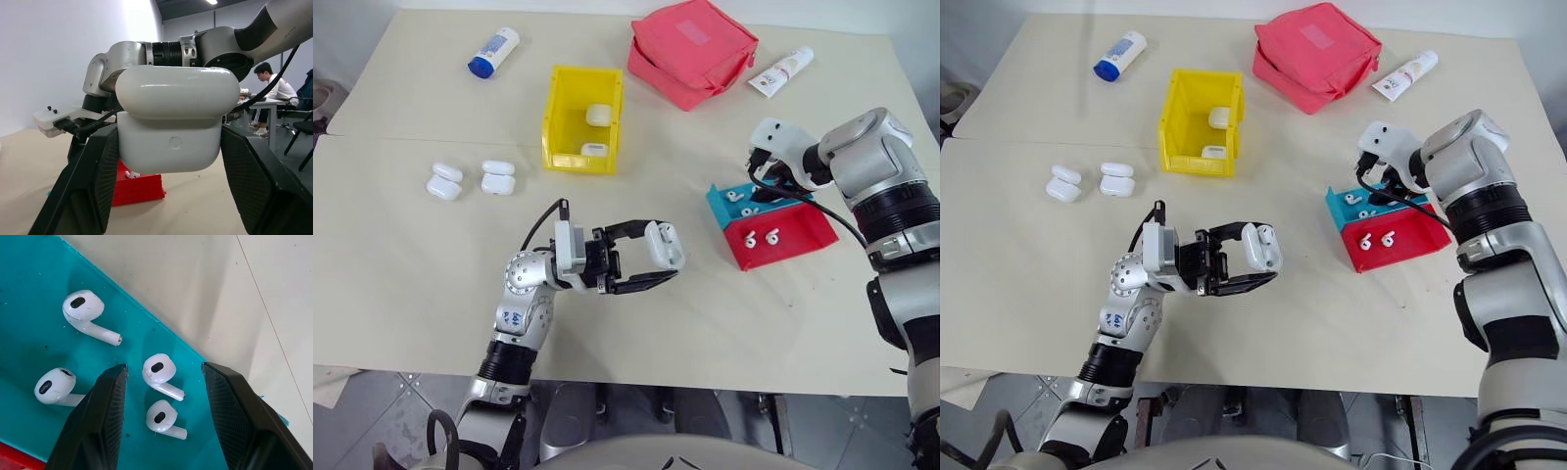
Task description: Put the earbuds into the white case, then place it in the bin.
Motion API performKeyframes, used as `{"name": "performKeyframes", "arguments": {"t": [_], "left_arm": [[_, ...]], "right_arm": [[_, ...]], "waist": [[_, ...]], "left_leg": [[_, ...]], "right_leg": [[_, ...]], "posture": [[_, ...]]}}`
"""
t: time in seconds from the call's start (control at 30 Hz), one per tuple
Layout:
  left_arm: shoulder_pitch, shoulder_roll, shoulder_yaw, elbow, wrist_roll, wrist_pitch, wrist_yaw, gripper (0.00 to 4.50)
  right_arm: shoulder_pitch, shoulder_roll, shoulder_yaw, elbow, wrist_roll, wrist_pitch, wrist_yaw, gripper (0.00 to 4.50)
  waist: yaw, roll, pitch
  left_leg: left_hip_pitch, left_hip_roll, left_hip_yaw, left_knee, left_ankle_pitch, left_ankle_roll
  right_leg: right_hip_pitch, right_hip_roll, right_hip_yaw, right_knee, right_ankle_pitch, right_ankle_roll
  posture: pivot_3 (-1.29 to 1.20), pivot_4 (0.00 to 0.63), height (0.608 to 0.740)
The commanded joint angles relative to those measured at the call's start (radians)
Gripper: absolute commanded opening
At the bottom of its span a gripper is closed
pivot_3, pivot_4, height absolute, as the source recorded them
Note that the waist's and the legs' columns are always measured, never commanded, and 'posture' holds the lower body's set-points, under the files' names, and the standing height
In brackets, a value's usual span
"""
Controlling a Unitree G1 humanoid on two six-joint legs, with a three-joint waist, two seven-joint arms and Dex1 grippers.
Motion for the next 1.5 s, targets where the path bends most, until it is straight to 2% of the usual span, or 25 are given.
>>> {"name": "performKeyframes", "arguments": {"t": [0.03, 0.37, 0.67, 0.77, 0.9, 1.17, 1.33, 1.43, 1.5], "left_arm": [[0.011, 0.003, -0.003, -0.047, -0.005, -0.012, 0.004, 2.78], [0.022, 0.006, -0.004, -0.058, -0.003, -0.013, 0.014, 2.78], [0.038, 0.009, -0.007, -0.078, 0.0, -0.012, 0.028, 2.78], [0.04, 0.01, -0.007, -0.081, 0.001, -0.013, 0.033, 2.78], [0.04, 0.014, -0.006, -0.081, 0.001, -0.014, 0.038, 2.78], [0.035, 0.018, -0.006, -0.074, 0.0, -0.018, 0.046, 2.78], [0.023, 0.02, 0.0, -0.05, -0.002, -0.021, 0.037, 2.78], [0.013, 0.025, 0.006, -0.028, -0.005, -0.023, 0.025, 2.78], [0.0, 0.027, 0.013, -0.008, -0.008, -0.024, 0.017, 2.78]], "right_arm": [[-0.018, 0.004, -0.016, 0.013, -0.017, -0.001, 0.017, 2.53], [-0.042, 0.022, -0.002, 0.077, -0.044, -0.012, 0.068, 2.53], [-0.077, 0.054, -0.011, 0.174, -0.068, -0.075, 0.056, 2.53], [-0.084, 0.062, -0.011, 0.2, -0.08, -0.085, 0.047, 1.91], [-0.091, 0.07, -0.012, 0.221, -0.088, -0.095, 0.042, 0.54], [-0.107, 0.072, -0.048, 0.203, -0.077, -0.095, 0.039, 0.47], [-0.085, 0.037, -0.154, 0.087, -0.005, -0.078, 0.037, 0.47], [0.002, -0.002, -0.251, -0.105, 0.084, -0.084, 0.064, 0.47], [0.09, -0.034, -0.315, -0.279, 0.156, -0.022, 0.099, 0.47]], "waist": [[0.0, 0.0, 0.0], [0.0, 0.0, 0.0], [-0.002, 0.0, 0.0], [-0.002, 0.0, 0.0], [-0.002, 0.0, 0.0], [-0.003, 0.0, 0.0], [-0.003, 0.0, 0.0], [0.002, 0.0, 0.0], [0.006, 0.0, 0.0]], "left_leg": [[0.0, 0.0, 0.0, 0.0, 0.0, 0.0], [0.0, 0.0, 0.0, 0.0, 0.0, 0.0], [0.001, 0.0, 0.0, 0.0, 0.0, 0.0], [0.001, 0.0, 0.0, 0.0, 0.0, 0.0], [0.001, 0.0, 0.0, 0.0, 0.0, 0.0], [0.001, 0.0, 0.0, 0.0, 0.0, 0.0], [0.0, 0.0, 0.0, 0.0, 0.0, 0.0], [0.0, 0.0, -0.001, 0.0, 0.0, 0.0], [0.0, 0.0, -0.001, 0.0, 0.0, 0.0]], "right_leg": [[0.0, 0.0, 0.0, 0.0, 0.0, 0.0], [0.0, 0.0, 0.0, 0.0, 0.0, 0.0], [0.0, 0.0, 0.0, 0.0, 0.0, 0.0], [0.001, 0.0, 0.0, 0.0, 0.0, 0.0], [0.001, 0.0, 0.0, 0.0, 0.0, 0.0], [0.001, 0.0, 0.0, 0.0, 0.0, 0.0], [0.0, 0.0, 0.0, 0.001, 0.0, 0.0], [0.0, 0.0, 0.0, 0.001, 0.0, 0.0], [0.0, 0.0, -0.001, 0.001, 0.0, 0.0]], "posture": [[0.0, 0.15, 0.74], [0.0, 0.15, 0.74], [0.0, 0.15, 0.74], [0.0, 0.15, 0.74], [0.0, 0.15, 0.74], [0.0, 0.15, 0.74], [0.0, 0.15, 0.74], [0.0, 0.15, 0.74], [0.0, 0.15, 0.74]]}}
